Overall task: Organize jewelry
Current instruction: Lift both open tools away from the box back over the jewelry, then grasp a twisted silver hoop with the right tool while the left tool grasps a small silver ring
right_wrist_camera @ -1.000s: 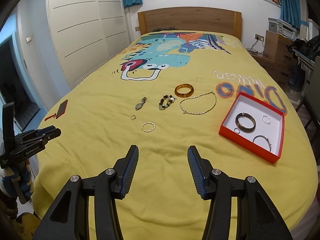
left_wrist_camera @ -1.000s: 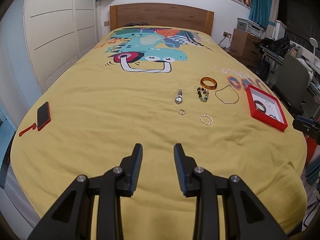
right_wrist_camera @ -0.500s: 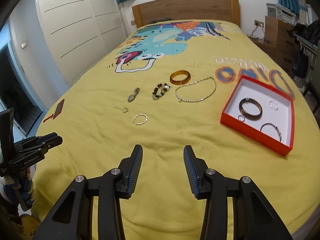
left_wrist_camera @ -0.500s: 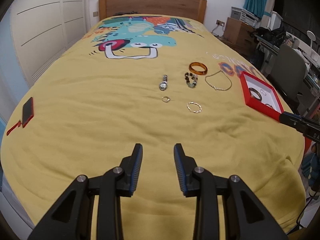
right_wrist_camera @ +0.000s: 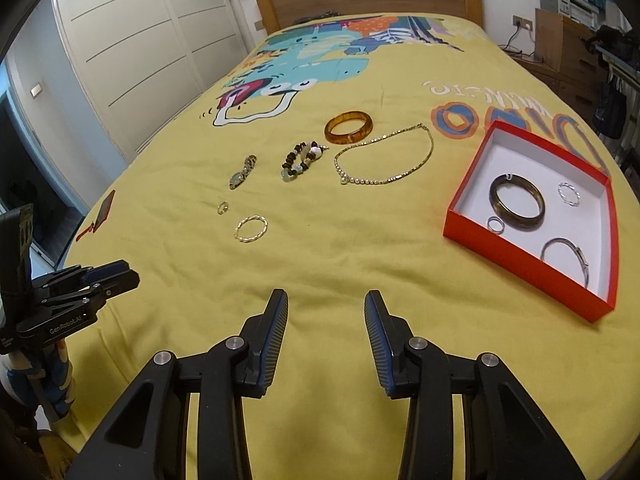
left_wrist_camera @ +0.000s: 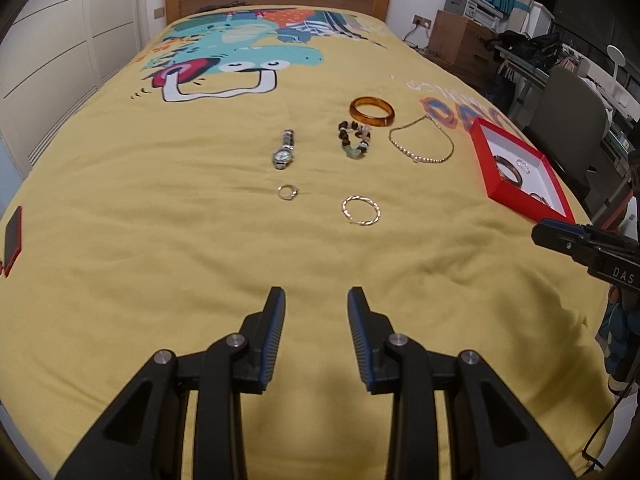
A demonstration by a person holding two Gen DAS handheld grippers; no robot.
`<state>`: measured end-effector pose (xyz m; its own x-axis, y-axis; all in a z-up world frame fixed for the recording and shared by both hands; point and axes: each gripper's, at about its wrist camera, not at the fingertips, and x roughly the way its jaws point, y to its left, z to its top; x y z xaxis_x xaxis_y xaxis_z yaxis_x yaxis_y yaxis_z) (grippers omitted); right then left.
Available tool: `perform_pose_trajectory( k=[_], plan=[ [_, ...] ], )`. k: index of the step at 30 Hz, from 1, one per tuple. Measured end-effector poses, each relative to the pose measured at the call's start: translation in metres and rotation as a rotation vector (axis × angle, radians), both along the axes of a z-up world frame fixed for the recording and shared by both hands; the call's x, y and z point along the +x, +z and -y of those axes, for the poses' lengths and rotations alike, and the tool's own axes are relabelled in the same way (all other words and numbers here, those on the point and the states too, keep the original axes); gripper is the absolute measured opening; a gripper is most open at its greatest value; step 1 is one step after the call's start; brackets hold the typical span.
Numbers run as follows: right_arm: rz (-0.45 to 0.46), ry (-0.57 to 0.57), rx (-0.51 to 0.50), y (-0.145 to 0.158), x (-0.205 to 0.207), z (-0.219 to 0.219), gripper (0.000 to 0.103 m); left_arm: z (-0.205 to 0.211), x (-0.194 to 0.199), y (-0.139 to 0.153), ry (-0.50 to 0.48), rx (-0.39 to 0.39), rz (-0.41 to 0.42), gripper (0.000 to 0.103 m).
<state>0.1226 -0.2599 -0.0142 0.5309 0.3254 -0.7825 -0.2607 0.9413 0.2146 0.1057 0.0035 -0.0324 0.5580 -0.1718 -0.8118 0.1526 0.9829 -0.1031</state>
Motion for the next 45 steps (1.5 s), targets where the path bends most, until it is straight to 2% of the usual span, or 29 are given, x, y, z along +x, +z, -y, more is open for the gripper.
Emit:
perform_pose_trajectory(
  k=[12, 20, 27, 37, 41, 45],
  plan=[
    [-0.03, 0.051, 0.019, -0.017, 0.041, -0.015, 0.039, 0.003, 0.052, -0.015, 0.005, 0.006, -0.008, 0.031],
    [-0.054, 0.159, 0.039, -0.03, 0.057, -0.061, 0.04, -0.014, 0.103, -0.032, 0.016, -0.04, -0.043, 0.031],
    [-0.077, 0.228, 0.014, -0.05, 0.071, -0.099, 0.04, -0.013, 0.137, -0.054, 0.015, -0.051, -0.091, 0.031],
    [-0.087, 0.259, -0.011, -0.071, 0.088, -0.126, 0.044, -0.012, 0.144, -0.07, -0.012, -0.037, -0.096, 0.029],
    [-0.08, 0.249, -0.021, -0.075, 0.095, -0.133, 0.044, -0.015, 0.144, -0.071, -0.009, -0.034, -0.091, 0.02],
    [-0.078, 0.241, -0.049, -0.082, 0.105, -0.145, 0.044, -0.019, 0.142, -0.071, -0.011, -0.038, -0.09, 0.019]
  ],
)
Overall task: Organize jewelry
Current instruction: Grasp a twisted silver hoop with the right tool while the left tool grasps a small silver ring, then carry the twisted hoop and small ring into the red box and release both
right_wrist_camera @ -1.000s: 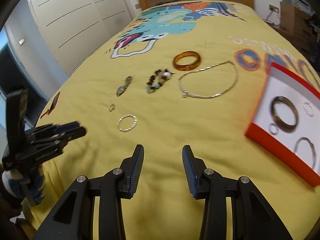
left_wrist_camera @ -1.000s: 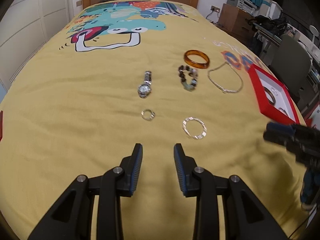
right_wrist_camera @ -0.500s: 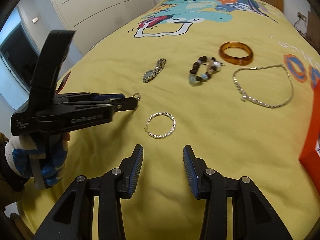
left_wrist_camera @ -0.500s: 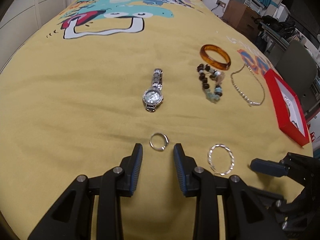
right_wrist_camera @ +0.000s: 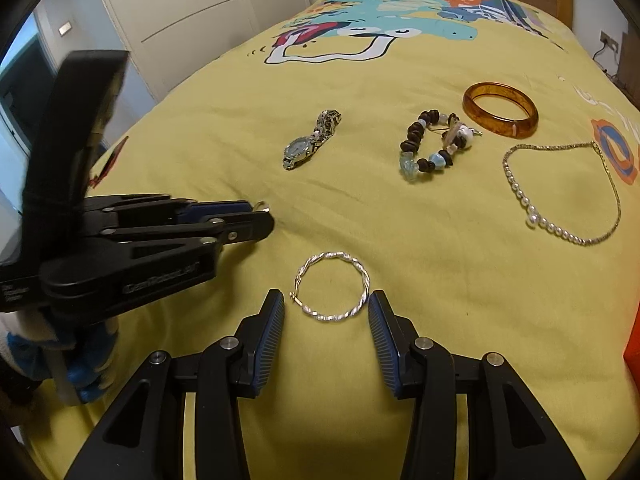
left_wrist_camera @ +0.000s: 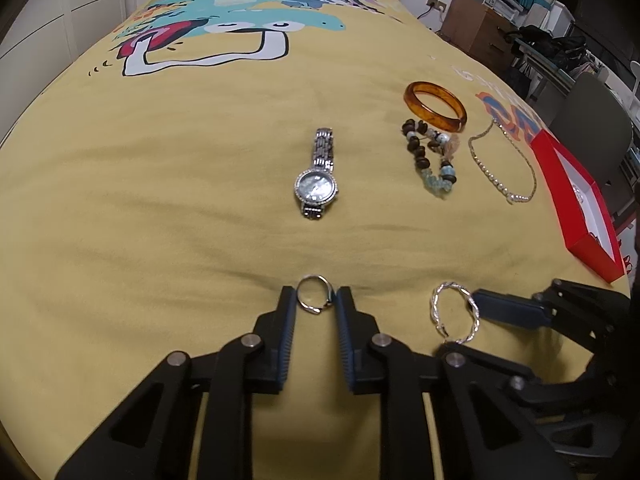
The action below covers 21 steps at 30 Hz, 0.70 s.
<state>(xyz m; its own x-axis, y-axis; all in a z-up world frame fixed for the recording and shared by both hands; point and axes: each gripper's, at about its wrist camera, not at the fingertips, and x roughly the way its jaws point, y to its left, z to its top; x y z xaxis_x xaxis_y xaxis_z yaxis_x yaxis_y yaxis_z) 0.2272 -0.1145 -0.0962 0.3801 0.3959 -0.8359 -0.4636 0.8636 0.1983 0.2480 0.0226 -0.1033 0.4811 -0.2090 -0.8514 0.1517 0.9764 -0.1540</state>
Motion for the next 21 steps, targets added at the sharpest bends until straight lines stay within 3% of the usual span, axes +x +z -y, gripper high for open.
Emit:
perform_pose_trajectory(
  k=[4, 11, 17, 21],
  plan=[
    [0.013, -0.002, -0.027, -0.003, 0.003, -0.005, 0.041, -0.001, -0.004, 0.003, -0.001, 0.001, 0.004, 0.019],
    [0.04, -0.024, 0.014, 0.014, -0.011, 0.01, 0.041, -0.002, -0.019, 0.018, 0.001, 0.004, 0.019, 0.019],
    [0.084, -0.068, 0.035, 0.042, -0.039, 0.043, 0.041, 0.012, -0.032, 0.038, -0.023, -0.007, 0.044, 0.019],
    [0.109, -0.123, 0.033, 0.058, -0.055, 0.082, 0.041, 0.044, -0.037, 0.052, -0.083, -0.024, 0.059, 0.019]
  ],
)
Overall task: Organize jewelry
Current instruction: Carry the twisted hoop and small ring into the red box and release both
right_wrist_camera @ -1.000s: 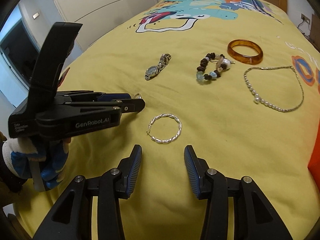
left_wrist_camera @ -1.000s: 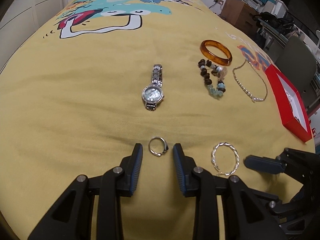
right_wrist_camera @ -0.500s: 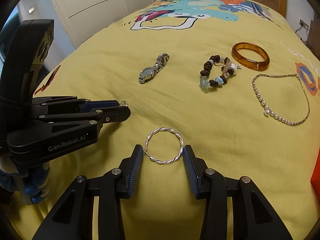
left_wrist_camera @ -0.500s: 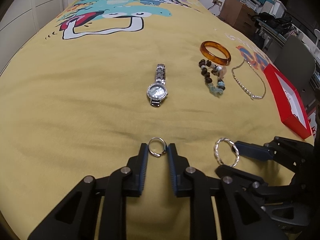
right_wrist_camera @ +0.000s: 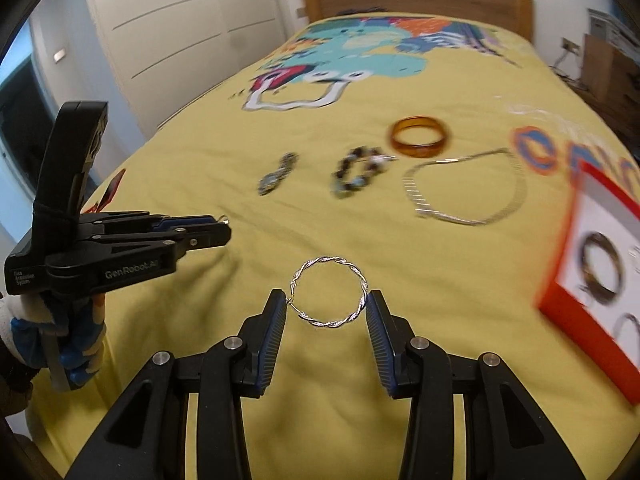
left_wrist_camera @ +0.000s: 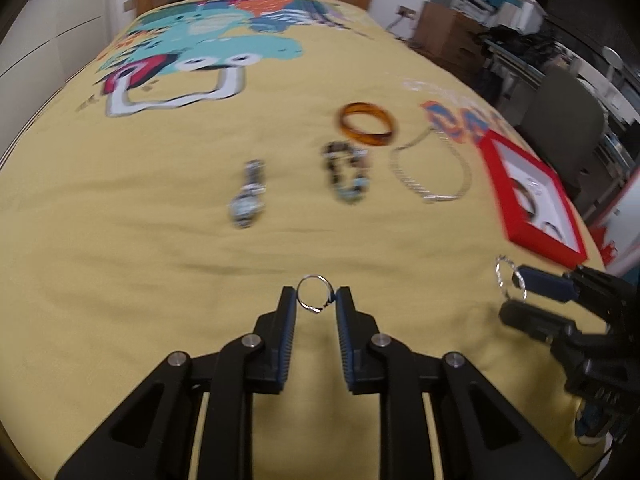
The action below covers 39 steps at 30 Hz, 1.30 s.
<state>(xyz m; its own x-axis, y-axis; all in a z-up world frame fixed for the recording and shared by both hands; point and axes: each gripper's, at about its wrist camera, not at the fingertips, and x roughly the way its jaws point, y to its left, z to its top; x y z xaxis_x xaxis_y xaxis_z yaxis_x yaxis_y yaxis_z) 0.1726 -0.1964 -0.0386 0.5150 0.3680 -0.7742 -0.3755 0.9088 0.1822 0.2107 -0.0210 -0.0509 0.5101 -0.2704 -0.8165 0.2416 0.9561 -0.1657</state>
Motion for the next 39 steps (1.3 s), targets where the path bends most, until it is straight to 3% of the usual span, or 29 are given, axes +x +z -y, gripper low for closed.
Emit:
perform_pose_trajectory(
  k=[9, 17, 21, 28, 35, 39],
  plan=[
    [0.032, -0.229, -0.06, 0.025, -0.003, 0.14, 0.041, 0.129, 0.012, 0.023, -0.218, -0.063, 0.01, 0.019],
    [0.004, -0.361, -0.115, 0.012, 0.04, 0.233, 0.041, 0.25, 0.058, 0.036, -0.365, -0.042, 0.044, 0.019],
    [-0.02, -0.354, -0.143, -0.004, 0.064, 0.256, 0.041, 0.302, 0.096, 0.031, -0.388, -0.011, 0.044, 0.019],
    [-0.061, -0.284, -0.172, -0.028, 0.095, 0.27, 0.041, 0.354, 0.141, 0.003, -0.382, 0.064, 0.016, 0.019],
    [-0.087, -0.192, -0.212, -0.038, 0.108, 0.274, 0.042, 0.365, 0.167, -0.029, -0.371, 0.108, -0.051, 0.019],
    [-0.089, -0.13, -0.277, -0.04, 0.109, 0.269, 0.042, 0.362, 0.174, -0.03, -0.358, 0.089, -0.08, 0.02]
  ],
)
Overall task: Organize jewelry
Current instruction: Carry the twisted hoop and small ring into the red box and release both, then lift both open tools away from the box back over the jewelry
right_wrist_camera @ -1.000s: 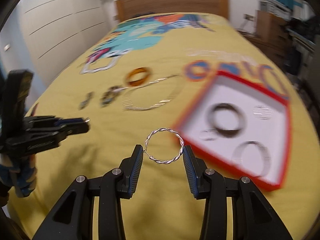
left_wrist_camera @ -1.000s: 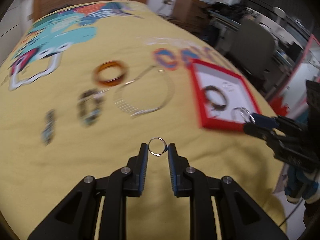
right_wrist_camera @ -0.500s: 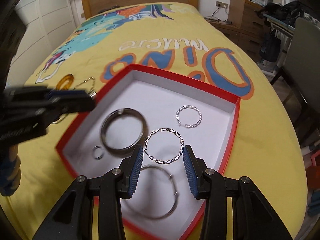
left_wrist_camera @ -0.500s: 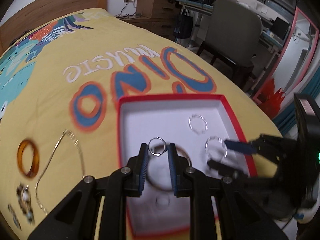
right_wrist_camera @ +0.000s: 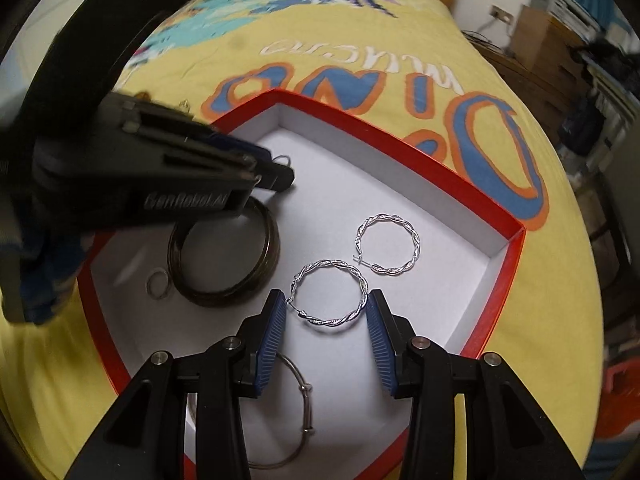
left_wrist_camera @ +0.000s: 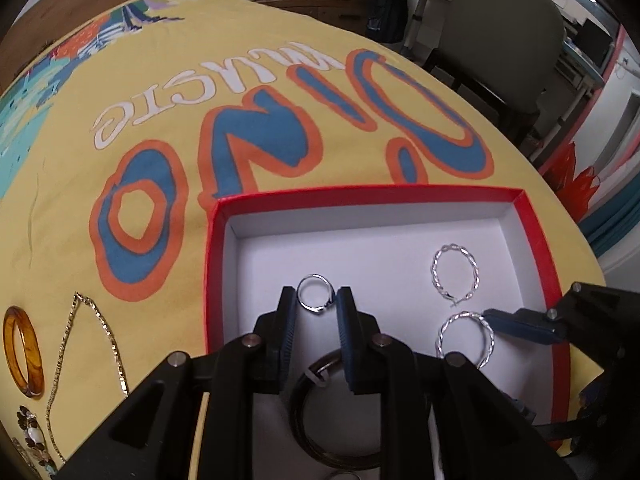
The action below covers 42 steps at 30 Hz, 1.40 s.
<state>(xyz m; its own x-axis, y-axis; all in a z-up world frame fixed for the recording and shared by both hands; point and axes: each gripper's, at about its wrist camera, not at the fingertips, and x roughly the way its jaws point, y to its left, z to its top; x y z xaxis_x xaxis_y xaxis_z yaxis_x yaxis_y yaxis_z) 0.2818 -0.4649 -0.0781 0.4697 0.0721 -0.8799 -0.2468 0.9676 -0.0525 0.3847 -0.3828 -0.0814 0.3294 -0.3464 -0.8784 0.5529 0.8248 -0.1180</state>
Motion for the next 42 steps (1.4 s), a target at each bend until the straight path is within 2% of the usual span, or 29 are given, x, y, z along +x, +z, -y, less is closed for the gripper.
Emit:
perform_pose_trajectory(
  k=[2, 5, 10, 15, 17, 21, 23, 25, 30, 37, 42],
  plan=[
    [-0.006, 0.017, -0.018, 0.001, 0.0, -0.001, 0.044, -0.002, 0.001, 0.0, 0.004, -0.008, -0.002, 0.02],
    [-0.01, 0.011, -0.035, 0.001, -0.002, -0.002, 0.053, -0.005, -0.001, 0.005, 0.006, -0.031, 0.0, 0.02],
    [0.008, -0.01, -0.023, 0.01, -0.015, -0.002, 0.053, -0.019, -0.009, 0.026, 0.017, -0.09, 0.018, 0.024],
    [0.056, -0.067, 0.014, 0.034, -0.041, 0.003, 0.053, -0.046, -0.034, 0.057, 0.022, -0.151, 0.041, 0.024],
    [0.072, -0.091, 0.038, 0.043, -0.052, 0.001, 0.053, -0.055, -0.046, 0.067, 0.026, -0.151, 0.053, 0.024],
    [0.107, -0.126, 0.068, 0.063, -0.082, -0.01, 0.053, -0.095, -0.086, 0.088, 0.047, -0.129, 0.088, 0.025],
    [0.119, -0.135, 0.082, 0.07, -0.096, -0.019, 0.053, -0.113, -0.104, 0.098, 0.065, -0.121, 0.107, 0.03],
    [0.125, -0.142, 0.092, 0.077, -0.11, -0.032, 0.053, -0.14, -0.126, 0.106, 0.098, -0.106, 0.137, 0.034],
    [0.143, -0.136, 0.142, 0.093, -0.147, -0.064, 0.053, -0.211, -0.189, 0.119, 0.183, -0.075, 0.197, 0.034],
    [0.165, -0.131, 0.205, 0.105, -0.195, -0.108, 0.054, -0.296, -0.278, 0.117, 0.258, -0.032, 0.219, 0.034],
    [0.177, -0.137, 0.264, 0.113, -0.224, -0.136, 0.054, -0.35, -0.327, 0.111, 0.32, -0.012, 0.215, 0.034]
  ],
)
